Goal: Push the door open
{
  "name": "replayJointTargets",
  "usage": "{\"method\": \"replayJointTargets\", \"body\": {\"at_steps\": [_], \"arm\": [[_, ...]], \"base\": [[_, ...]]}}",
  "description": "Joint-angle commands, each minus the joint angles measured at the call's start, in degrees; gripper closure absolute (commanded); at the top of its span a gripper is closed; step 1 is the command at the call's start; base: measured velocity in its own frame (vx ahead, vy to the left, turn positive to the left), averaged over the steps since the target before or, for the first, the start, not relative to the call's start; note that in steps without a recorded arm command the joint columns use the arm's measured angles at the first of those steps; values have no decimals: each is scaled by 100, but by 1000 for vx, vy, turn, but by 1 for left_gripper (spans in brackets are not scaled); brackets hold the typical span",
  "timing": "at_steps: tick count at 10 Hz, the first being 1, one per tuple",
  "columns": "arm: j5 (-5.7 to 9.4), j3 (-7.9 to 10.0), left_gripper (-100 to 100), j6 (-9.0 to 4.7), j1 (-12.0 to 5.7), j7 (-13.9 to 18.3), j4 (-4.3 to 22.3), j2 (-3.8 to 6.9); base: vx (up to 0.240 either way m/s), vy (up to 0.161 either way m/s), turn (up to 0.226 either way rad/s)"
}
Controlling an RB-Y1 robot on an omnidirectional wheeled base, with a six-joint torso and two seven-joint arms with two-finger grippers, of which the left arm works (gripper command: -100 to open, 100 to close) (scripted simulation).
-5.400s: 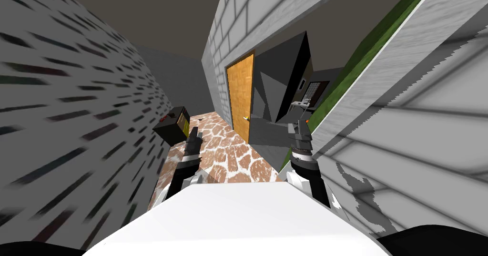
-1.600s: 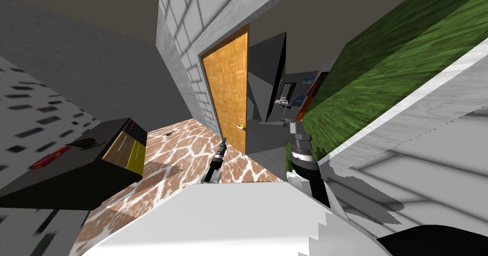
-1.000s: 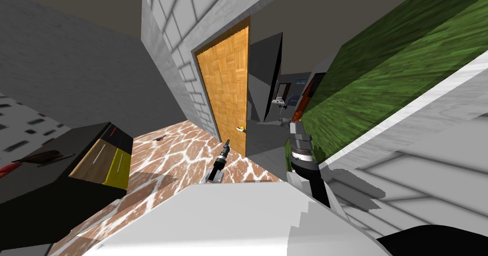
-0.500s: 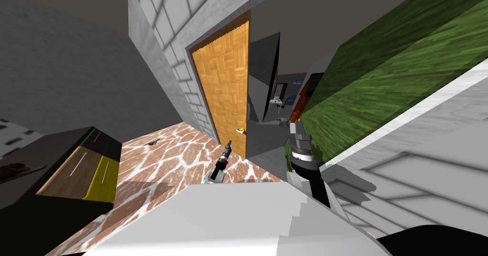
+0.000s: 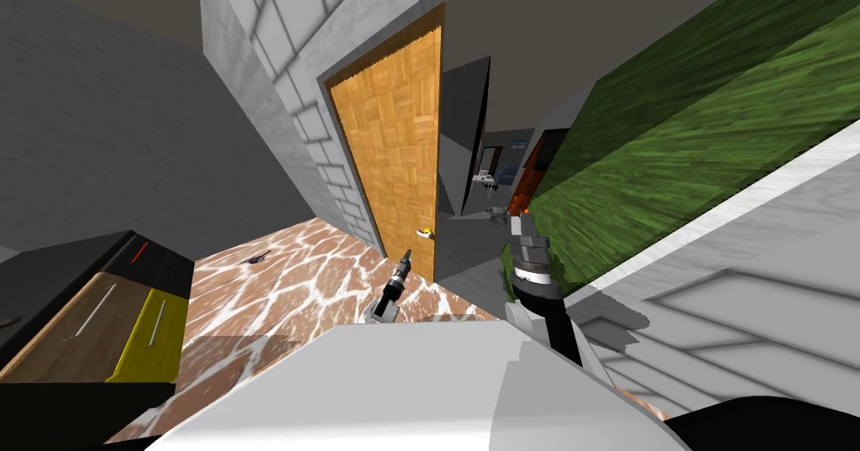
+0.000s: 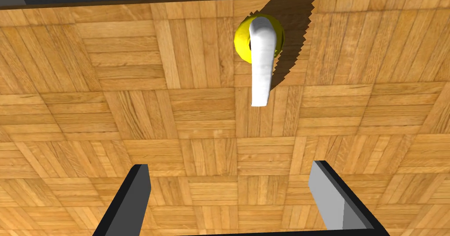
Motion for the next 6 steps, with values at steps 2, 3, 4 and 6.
{"method": "replayJointTargets", "body": {"at_steps": [2,3,4,6], "arm": [[2,-88,-100,-105,-180,70,408,-51],[3,-111,-100,-133,-233,88,524,-67],[5,-148,-100,-180,-320,117,714,-100],[7,-184,-100,-225,-404,146,900,-134]], "base": [[74,67,-72],[102,78,-91],[112,75,-97],[88,80,-53]]}}
